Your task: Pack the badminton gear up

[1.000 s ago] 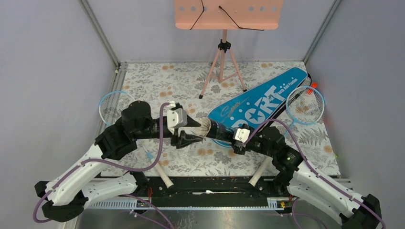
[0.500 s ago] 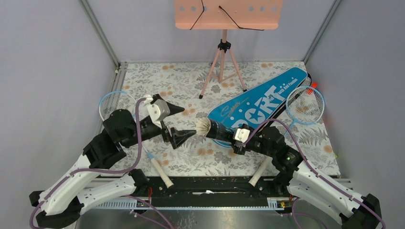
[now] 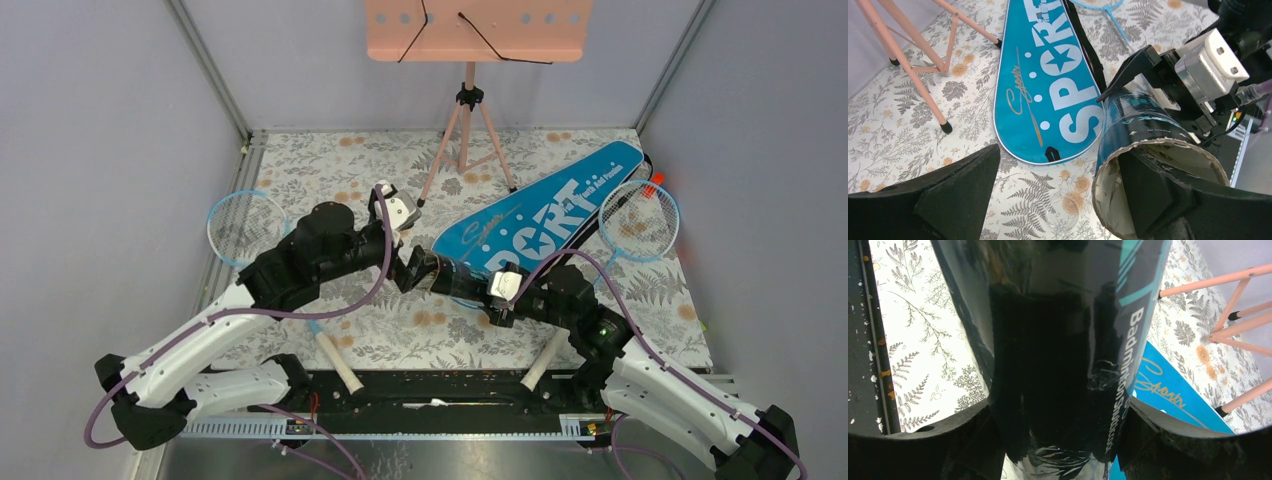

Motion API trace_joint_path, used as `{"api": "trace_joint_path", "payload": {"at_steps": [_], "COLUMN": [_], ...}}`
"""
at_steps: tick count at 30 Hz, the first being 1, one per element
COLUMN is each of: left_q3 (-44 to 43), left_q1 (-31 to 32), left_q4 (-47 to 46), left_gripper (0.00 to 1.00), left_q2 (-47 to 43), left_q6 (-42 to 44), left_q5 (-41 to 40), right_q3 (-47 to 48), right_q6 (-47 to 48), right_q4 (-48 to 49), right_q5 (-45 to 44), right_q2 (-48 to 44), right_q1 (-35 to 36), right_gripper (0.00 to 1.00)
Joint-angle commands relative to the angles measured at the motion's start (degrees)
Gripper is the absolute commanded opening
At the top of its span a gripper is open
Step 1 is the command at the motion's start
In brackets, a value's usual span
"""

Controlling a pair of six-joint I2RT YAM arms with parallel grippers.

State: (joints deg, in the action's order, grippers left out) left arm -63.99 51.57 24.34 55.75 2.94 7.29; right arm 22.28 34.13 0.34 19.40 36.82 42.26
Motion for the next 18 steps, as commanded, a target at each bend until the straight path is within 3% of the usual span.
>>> {"api": "trace_joint_path", "payload": {"at_steps": [1, 4, 10, 18], "left_q3": [-2.15, -2.03, -2.55, -5.5], "left_q1": [0.13, 0.19, 0.36, 2.29], "left_q4": [-0.36, -0.69, -0.57, -0.38], "left_gripper": [0.99, 0.99, 0.99, 0.99], "left_q2": [2.48, 3.51, 5.18, 9.12], "left_q6": [4.95, 6.98, 8.47, 6.57], "left_q5": [3.34, 9.42, 10.47, 2.85], "right_q3": [2.74, 2.66, 2.52, 1.98], "right_q6": [0.56, 0.54, 0.44, 0.01], "right_q4": [4.23, 4.38, 4.84, 6.1], "right_q5": [3.25, 3.83, 4.2, 4.44], "right_q2": [-0.24, -0.4, -0.47, -0.92], "right_q1": [0.19, 0.13, 0.14, 0.16], "right_gripper": [0.08, 0.08, 0.08, 0.08]}}
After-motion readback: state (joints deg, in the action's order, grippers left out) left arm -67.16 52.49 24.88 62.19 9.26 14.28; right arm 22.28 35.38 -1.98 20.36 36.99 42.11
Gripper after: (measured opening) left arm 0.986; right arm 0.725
